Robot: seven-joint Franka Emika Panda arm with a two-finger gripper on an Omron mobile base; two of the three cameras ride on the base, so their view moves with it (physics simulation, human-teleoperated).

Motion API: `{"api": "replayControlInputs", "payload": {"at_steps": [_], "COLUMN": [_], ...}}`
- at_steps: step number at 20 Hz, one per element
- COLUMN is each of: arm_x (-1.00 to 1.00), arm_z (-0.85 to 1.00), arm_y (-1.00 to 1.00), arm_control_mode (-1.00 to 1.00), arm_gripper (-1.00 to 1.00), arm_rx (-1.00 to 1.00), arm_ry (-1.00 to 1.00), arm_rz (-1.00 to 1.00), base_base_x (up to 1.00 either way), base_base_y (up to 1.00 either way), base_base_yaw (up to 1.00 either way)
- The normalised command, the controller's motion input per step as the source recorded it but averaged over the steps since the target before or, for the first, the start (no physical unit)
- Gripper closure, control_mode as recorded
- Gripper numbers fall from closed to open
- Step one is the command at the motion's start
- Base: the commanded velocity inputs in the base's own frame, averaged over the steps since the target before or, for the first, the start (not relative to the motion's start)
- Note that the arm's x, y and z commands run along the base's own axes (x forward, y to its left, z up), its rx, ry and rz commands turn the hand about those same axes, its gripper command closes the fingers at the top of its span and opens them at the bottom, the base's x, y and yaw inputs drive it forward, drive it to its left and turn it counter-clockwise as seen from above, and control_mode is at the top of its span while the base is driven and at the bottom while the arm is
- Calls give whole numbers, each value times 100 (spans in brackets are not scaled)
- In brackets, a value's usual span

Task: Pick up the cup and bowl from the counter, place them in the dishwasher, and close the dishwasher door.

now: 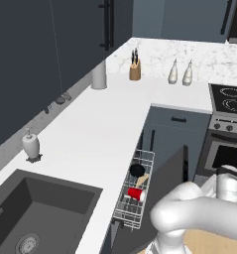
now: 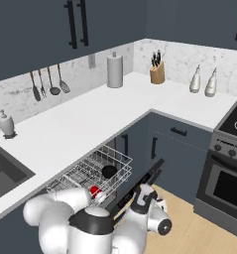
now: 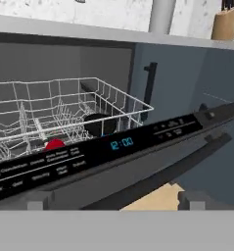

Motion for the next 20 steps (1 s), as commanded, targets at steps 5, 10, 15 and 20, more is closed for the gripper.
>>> {"api": "replayControlInputs", "payload": {"at_steps": [5,10,15,20], "arm_x": [4,19,47,49], "arm_z": [-72,-55,-72,-76], "arm_y": [-36,-5,0,0], "arm_control_mode": [-100,-100,-100,-100], "arm_gripper": [-100,-100,-100,-100], "arm_rx": [14,7,11,12], "arm_ry": [-9,-11,-13,-15], "arm_rz": [15,13,15,16], "base_base_x": [0,0,0,0], "base_base_y": [0,0,0,0], "base_base_yaw": [0,0,0,0]}}
